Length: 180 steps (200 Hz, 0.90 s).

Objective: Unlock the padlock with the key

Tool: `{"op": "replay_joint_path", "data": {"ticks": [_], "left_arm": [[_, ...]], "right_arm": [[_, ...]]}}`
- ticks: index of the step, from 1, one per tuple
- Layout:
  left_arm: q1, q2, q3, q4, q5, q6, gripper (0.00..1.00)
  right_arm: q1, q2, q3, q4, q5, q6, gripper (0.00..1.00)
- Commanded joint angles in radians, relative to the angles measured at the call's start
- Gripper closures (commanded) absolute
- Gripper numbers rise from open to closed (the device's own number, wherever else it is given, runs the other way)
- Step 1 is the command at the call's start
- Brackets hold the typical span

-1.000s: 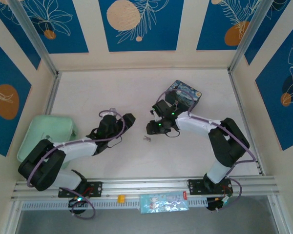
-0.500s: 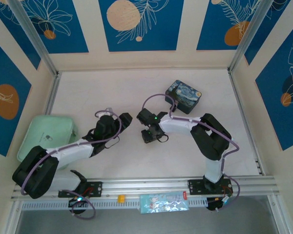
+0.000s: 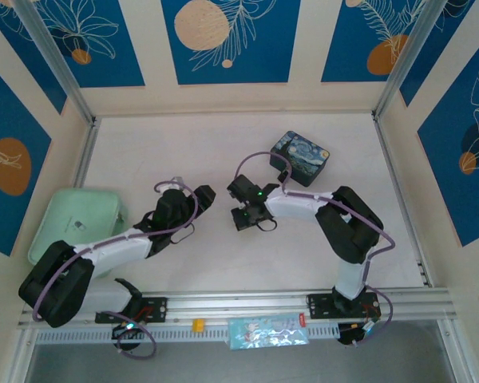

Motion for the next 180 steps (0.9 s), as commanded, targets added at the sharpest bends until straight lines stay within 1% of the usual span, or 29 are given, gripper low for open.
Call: {"op": "replay_joint_path", "data": {"ticks": [1, 19, 40, 71, 88, 138, 146, 158, 180], "left_arm": [[0.01, 0.007, -0.011, 0.052, 0.036, 0.009, 0.24], [0.007, 0.039, -0.011, 0.108, 0.078, 0.003, 0.25], [0.003, 0.086, -0.014, 0.19, 0.124, -0.015, 0.26], [-0.014, 0.172, -0.022, 0.31, 0.179, -0.061, 0.27], [-0.028, 0.212, -0.033, 0.381, 0.185, -0.096, 0.28], [-0.072, 0.308, -0.006, 0.464, 0.206, -0.126, 0.3], [-0.077, 0.322, -0.004, 0.485, 0.211, -0.136, 0.32], [-0.084, 0.341, 0.004, 0.515, 0.219, -0.148, 0.38], [-0.104, 0.38, 0.025, 0.552, 0.232, -0.173, 0.44]], "right_arm": [[-0.037, -0.048, -0.089, 0.098, -0.132, -0.003, 1.0], [-0.073, -0.098, -0.135, 0.175, -0.232, 0.008, 1.0], [-0.111, -0.128, -0.162, 0.222, -0.322, 0.044, 1.0], [-0.156, -0.166, -0.214, 0.297, -0.406, 0.111, 1.0], [-0.184, -0.193, -0.242, 0.338, -0.447, 0.145, 1.0], [-0.226, -0.247, -0.275, 0.373, -0.495, 0.18, 1.0], [-0.23, -0.252, -0.278, 0.376, -0.499, 0.182, 1.0], [-0.235, -0.259, -0.28, 0.384, -0.507, 0.188, 1.0], [-0.239, -0.258, -0.279, 0.398, -0.508, 0.201, 1.0]]}}
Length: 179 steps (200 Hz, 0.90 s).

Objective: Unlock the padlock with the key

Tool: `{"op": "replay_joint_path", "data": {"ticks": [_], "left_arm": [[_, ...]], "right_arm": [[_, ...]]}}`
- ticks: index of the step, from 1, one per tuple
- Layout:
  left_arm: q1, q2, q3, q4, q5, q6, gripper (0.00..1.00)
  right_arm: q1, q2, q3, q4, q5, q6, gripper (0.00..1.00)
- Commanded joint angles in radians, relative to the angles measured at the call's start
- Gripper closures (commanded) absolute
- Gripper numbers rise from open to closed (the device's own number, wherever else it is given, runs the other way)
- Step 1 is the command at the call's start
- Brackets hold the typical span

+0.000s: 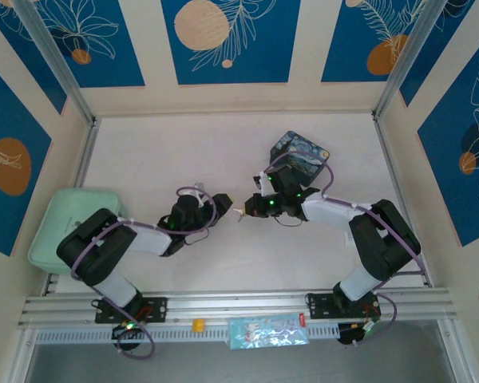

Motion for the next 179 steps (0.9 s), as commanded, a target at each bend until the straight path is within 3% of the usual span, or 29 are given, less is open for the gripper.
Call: {"op": "replay_joint_path", "data": {"ticks": [1, 40, 89, 106, 140, 179], "left_arm": [[-0.026, 0.038, 0.039, 0.102, 0.033, -0.034, 0.44], [-0.041, 0.1, 0.039, 0.194, 0.029, -0.087, 0.55], [-0.041, 0.133, 0.039, 0.232, 0.022, -0.095, 0.93], [-0.038, 0.127, 0.033, 0.23, 0.009, -0.084, 1.0], [-0.005, 0.078, 0.022, 0.191, 0.039, 0.01, 1.0], [0.031, -0.003, 0.065, 0.102, 0.208, 0.227, 1.0]], "right_arm": [[-0.007, -0.023, -0.013, 0.026, -0.041, 0.027, 1.0], [-0.009, -0.014, -0.023, 0.075, -0.041, 0.059, 1.0], [-0.01, -0.012, -0.023, 0.092, -0.05, 0.072, 1.0], [-0.012, -0.028, -0.028, 0.08, -0.041, 0.066, 1.0], [-0.025, -0.124, -0.035, -0.015, 0.052, -0.052, 0.6], [-0.151, -0.2, -0.003, -0.191, 0.179, -0.103, 0.48]]}}
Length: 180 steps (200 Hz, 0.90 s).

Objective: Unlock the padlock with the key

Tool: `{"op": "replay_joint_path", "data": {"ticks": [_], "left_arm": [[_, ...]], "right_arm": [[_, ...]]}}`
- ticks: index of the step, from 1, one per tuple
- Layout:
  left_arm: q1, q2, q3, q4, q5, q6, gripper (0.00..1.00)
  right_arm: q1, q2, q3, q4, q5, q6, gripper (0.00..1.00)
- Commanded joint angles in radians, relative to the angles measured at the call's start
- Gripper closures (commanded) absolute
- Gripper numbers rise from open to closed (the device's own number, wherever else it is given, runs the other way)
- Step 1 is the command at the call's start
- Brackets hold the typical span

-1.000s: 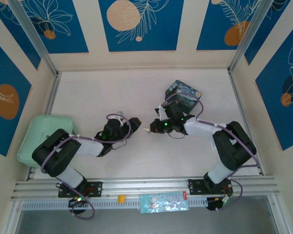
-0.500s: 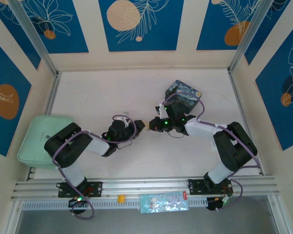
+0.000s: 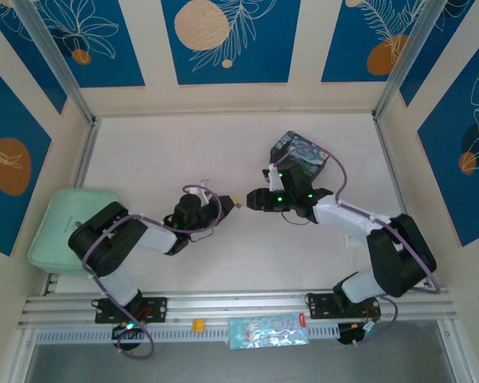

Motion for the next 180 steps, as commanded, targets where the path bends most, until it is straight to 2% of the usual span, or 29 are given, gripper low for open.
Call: {"op": "replay_joint_path", "data": {"ticks": [1, 32, 68, 81, 112, 149, 180], "left_arm": [[0.022, -0.068, 0.04, -0.045, 0.136, 0.183, 1.0], [0.028, -0.117, 0.122, -0.23, 0.238, 0.33, 1.0], [0.029, -0.199, 0.195, -0.475, 0.208, 0.498, 1.0], [0.028, -0.233, 0.21, -0.548, 0.176, 0.552, 1.0], [0.028, -0.296, 0.234, -0.643, 0.166, 0.651, 1.0], [0.028, -0.35, 0.257, -0.724, 0.179, 0.727, 1.0], [0.03, -0.388, 0.247, -0.767, 0.12, 0.737, 1.0]], "right_arm": [[-0.094, -0.042, 0.027, -0.15, 0.105, -0.05, 0.47], [-0.261, -0.072, 0.084, -0.247, 0.189, -0.022, 0.18], [-0.434, -0.084, 0.147, -0.304, 0.278, 0.017, 0.0], [-0.5, -0.072, 0.147, -0.267, 0.257, 0.034, 0.01], [-0.614, 0.064, 0.221, -0.201, 0.094, 0.057, 0.01], [-0.595, 0.247, 0.331, -0.145, -0.013, -0.016, 0.01], [-0.589, 0.365, 0.423, -0.181, -0.007, -0.057, 0.01]]}}
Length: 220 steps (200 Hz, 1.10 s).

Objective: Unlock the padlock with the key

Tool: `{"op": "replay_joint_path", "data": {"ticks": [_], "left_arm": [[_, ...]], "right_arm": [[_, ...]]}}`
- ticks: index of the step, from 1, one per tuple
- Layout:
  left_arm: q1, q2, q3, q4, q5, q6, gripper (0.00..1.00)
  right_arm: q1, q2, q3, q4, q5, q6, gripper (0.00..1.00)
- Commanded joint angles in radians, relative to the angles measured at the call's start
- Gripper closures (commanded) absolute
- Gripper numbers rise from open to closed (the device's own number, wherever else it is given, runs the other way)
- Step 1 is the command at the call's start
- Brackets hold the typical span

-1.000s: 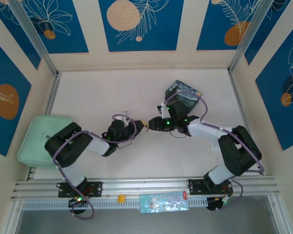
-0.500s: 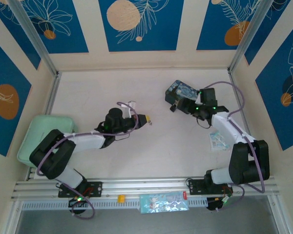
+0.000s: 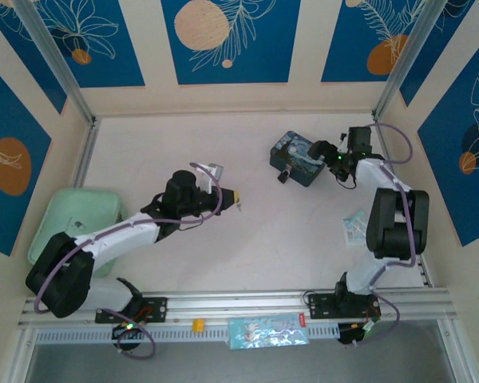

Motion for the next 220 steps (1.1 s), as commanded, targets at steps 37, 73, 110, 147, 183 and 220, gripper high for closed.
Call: {"op": "replay_joint_path", "data": {"ticks": [37, 73, 110, 147, 183, 220], "left_arm": [[0.012, -0.059, 0.006, -0.074, -0.076, 0.049, 1.0], [0.018, -0.07, 0.006, -0.082, -0.08, 0.05, 1.0], [0.02, -0.085, 0.006, -0.088, -0.079, 0.046, 1.0], [0.021, -0.096, -0.016, -0.056, -0.079, 0.023, 1.0], [0.021, -0.104, -0.027, -0.027, -0.054, 0.017, 1.0], [0.041, -0.114, -0.048, 0.032, -0.016, 0.006, 1.0]], "right_arm": [[0.025, 0.188, 0.195, -0.095, -0.039, -0.134, 0.02], [0.074, 0.291, 0.31, -0.195, -0.041, -0.237, 0.12], [0.154, 0.349, 0.398, -0.282, -0.081, -0.378, 0.21], [0.272, 0.407, 0.487, -0.382, -0.097, -0.495, 0.22], [0.365, 0.457, 0.563, -0.421, -0.119, -0.534, 0.23], [0.412, 0.437, 0.641, -0.424, -0.173, -0.52, 0.22]]}}
